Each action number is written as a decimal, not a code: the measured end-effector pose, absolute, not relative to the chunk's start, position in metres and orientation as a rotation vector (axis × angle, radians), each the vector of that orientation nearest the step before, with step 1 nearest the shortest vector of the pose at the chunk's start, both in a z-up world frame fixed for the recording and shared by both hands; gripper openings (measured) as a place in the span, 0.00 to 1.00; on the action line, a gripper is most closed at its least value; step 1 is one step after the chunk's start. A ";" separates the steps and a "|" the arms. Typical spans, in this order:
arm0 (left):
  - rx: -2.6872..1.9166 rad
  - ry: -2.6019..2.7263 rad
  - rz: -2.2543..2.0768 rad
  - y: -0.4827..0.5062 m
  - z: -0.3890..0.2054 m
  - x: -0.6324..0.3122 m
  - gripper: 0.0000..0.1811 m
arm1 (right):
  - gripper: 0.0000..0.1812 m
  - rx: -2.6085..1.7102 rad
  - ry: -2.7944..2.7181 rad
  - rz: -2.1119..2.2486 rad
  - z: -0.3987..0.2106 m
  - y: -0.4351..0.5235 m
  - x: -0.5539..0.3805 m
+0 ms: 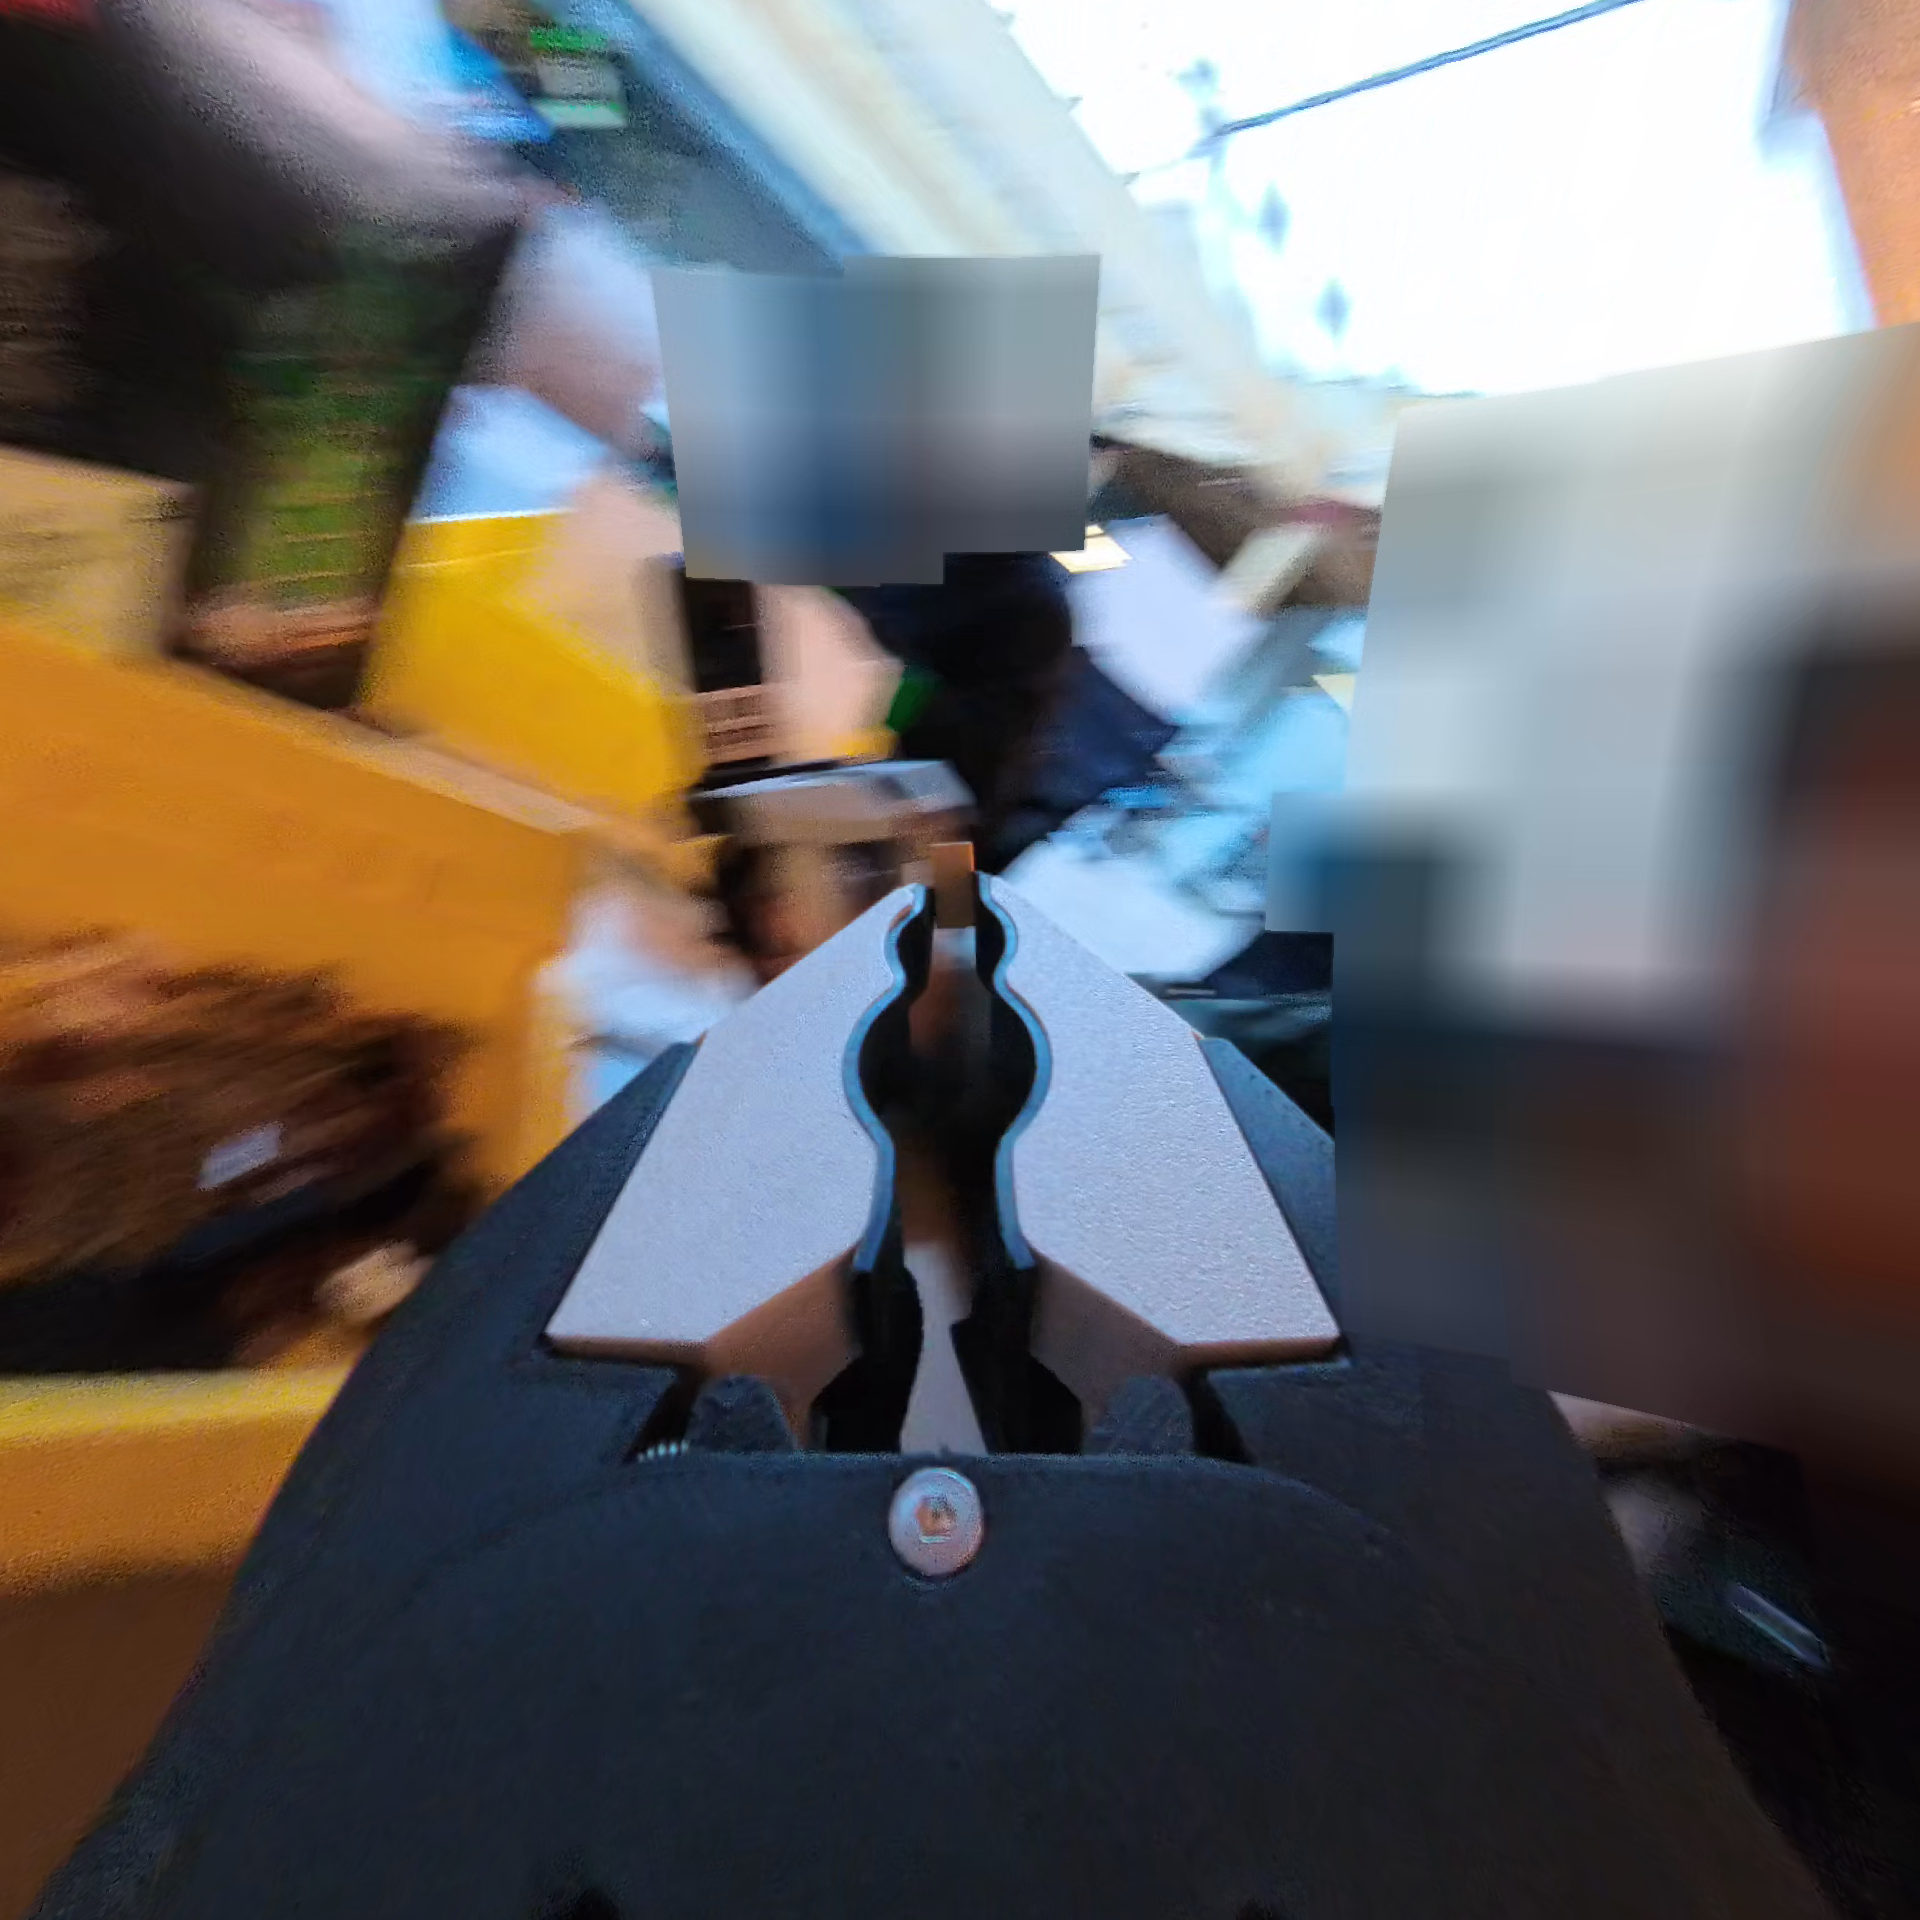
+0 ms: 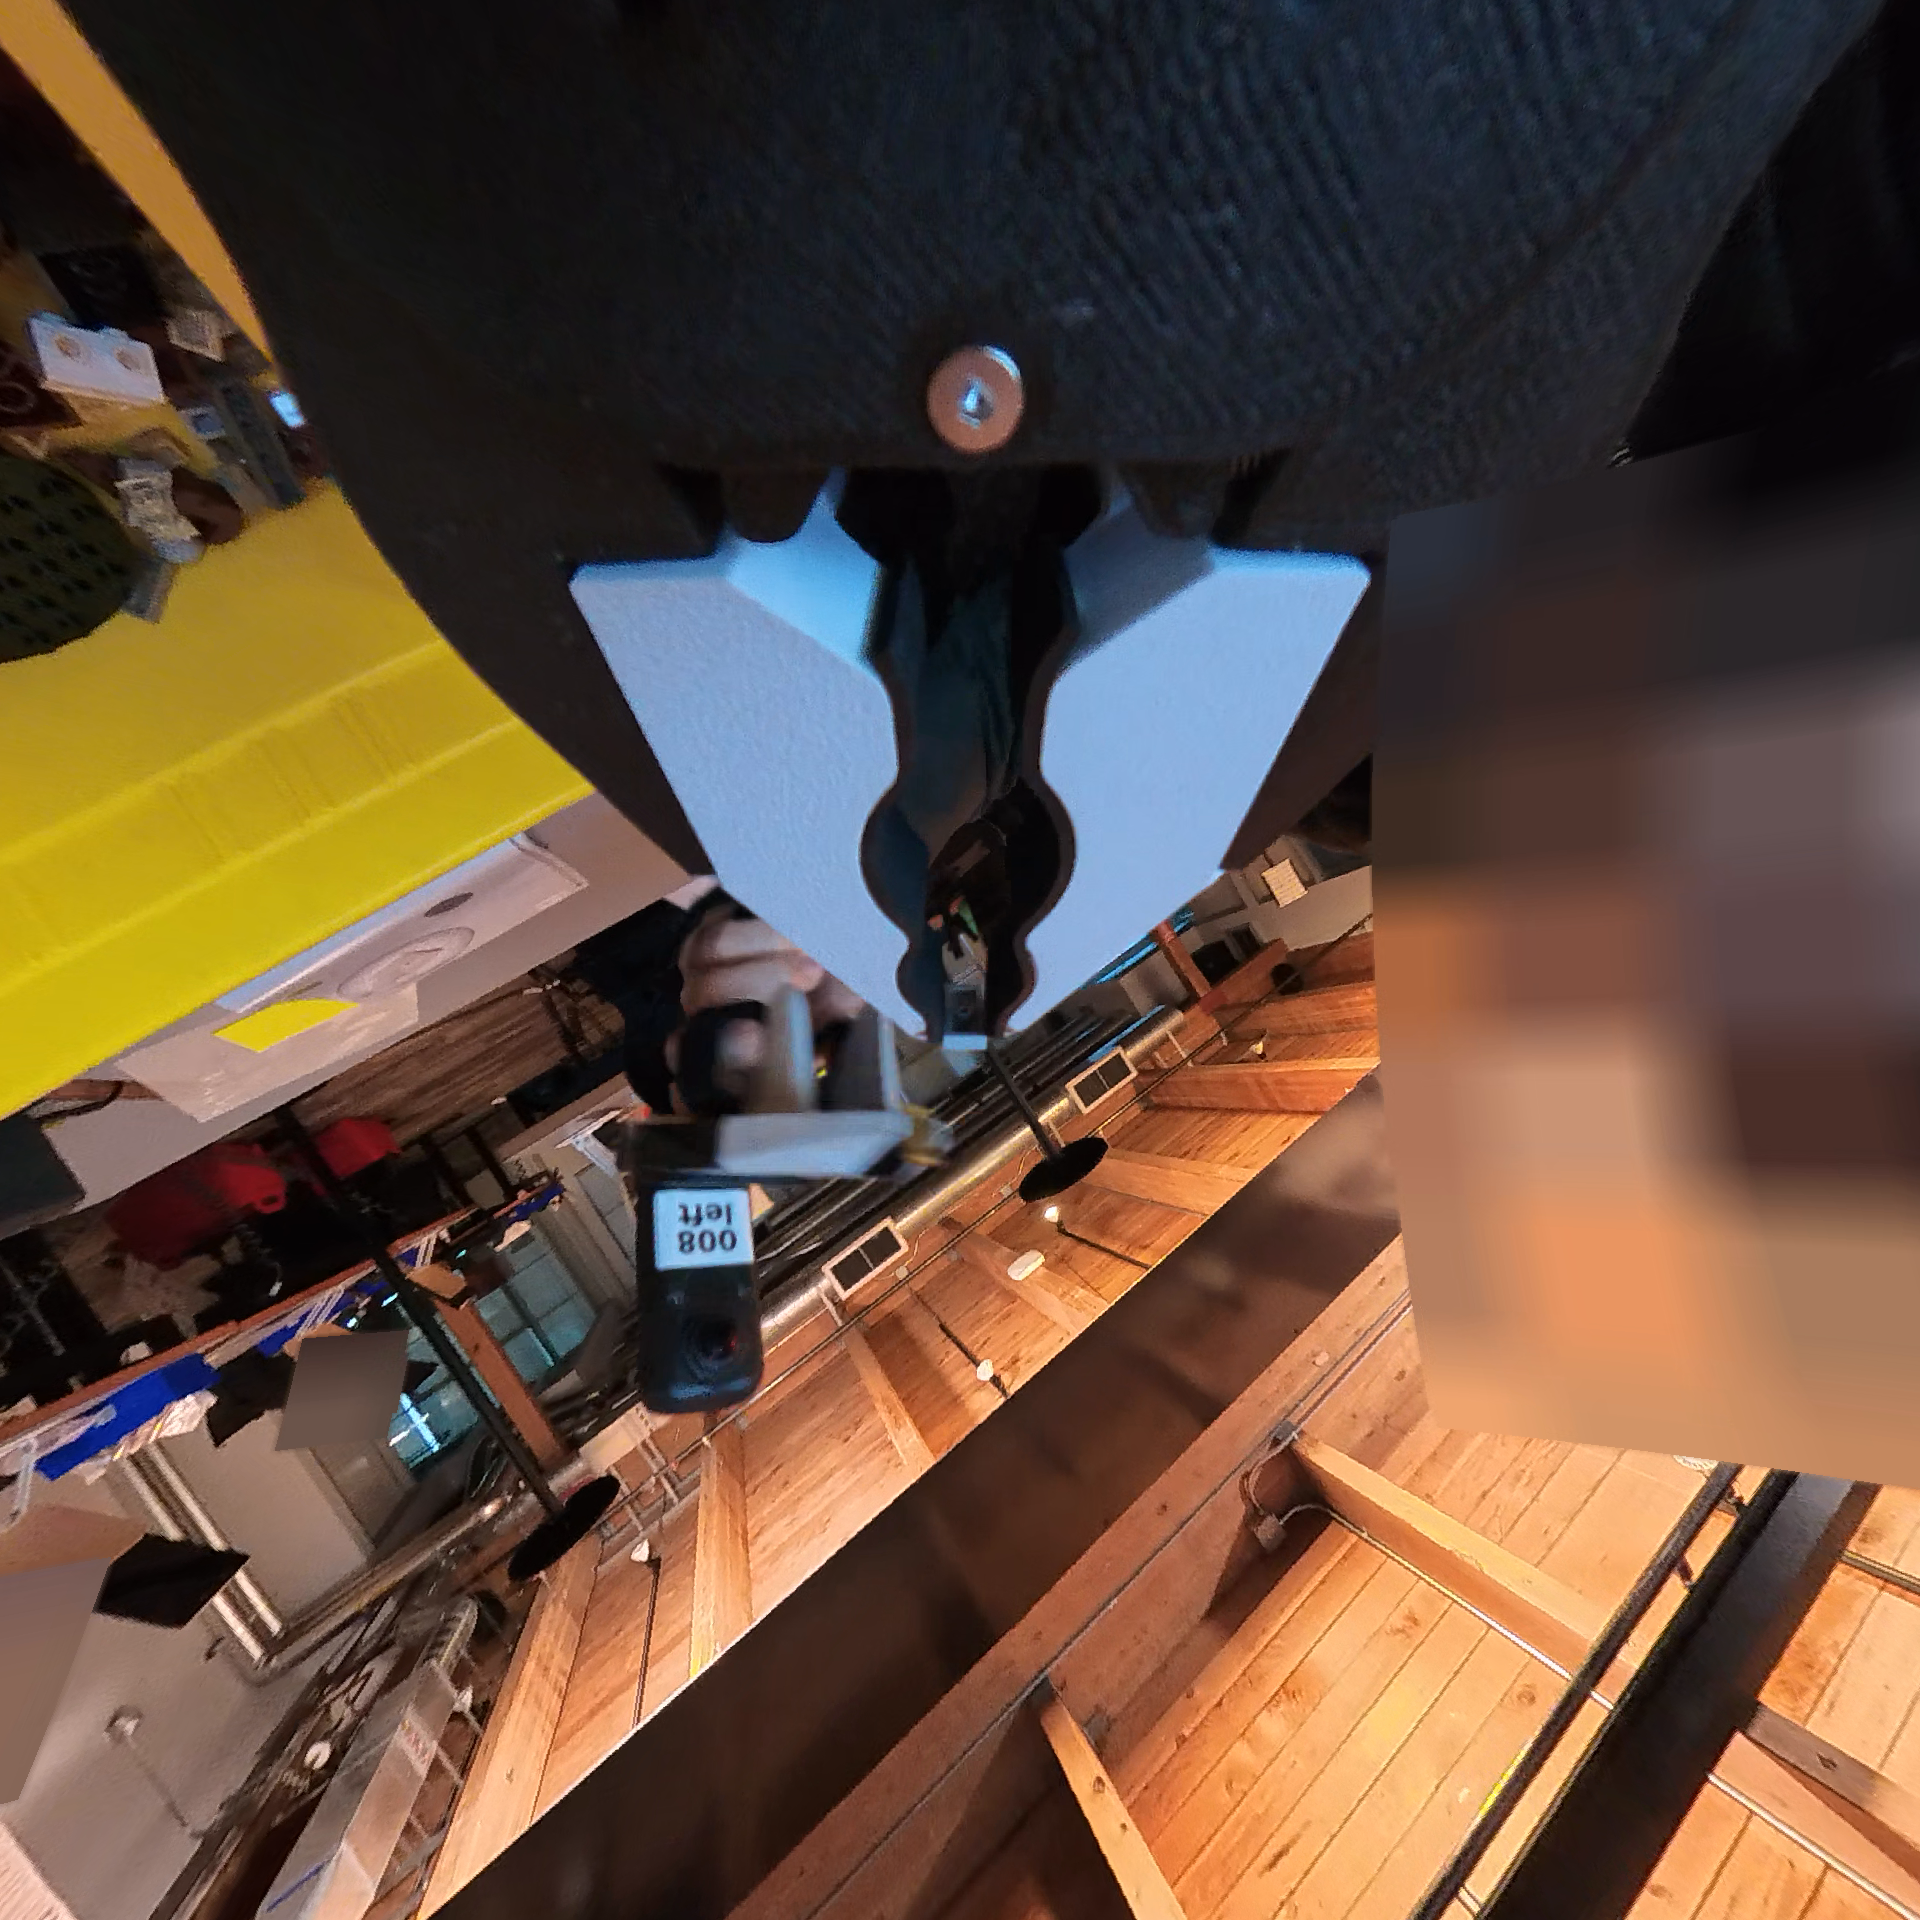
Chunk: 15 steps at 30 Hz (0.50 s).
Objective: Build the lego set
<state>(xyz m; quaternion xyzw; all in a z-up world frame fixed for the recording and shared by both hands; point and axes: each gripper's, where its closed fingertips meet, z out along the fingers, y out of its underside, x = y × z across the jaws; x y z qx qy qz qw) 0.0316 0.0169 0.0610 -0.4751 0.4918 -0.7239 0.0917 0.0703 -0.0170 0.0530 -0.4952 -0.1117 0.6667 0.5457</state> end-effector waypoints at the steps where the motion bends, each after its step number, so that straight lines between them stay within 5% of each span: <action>1: -1.567 1.446 -1.889 0.036 0.033 0.046 0.04 | 0.03 -1.164 -0.256 1.569 0.054 -0.017 0.073; 3: -1.684 1.478 -1.548 0.057 -0.006 0.058 0.26 | 0.02 -1.159 -0.239 1.567 0.053 -0.015 0.077; 5: -1.729 1.479 -1.549 0.057 -0.014 0.062 0.31 | 0.03 -1.155 -0.219 1.582 0.051 -0.013 0.079; 15: -1.396 1.670 -1.895 -0.034 0.046 0.056 0.21 | 0.03 -1.087 -0.334 1.612 0.057 -0.026 0.063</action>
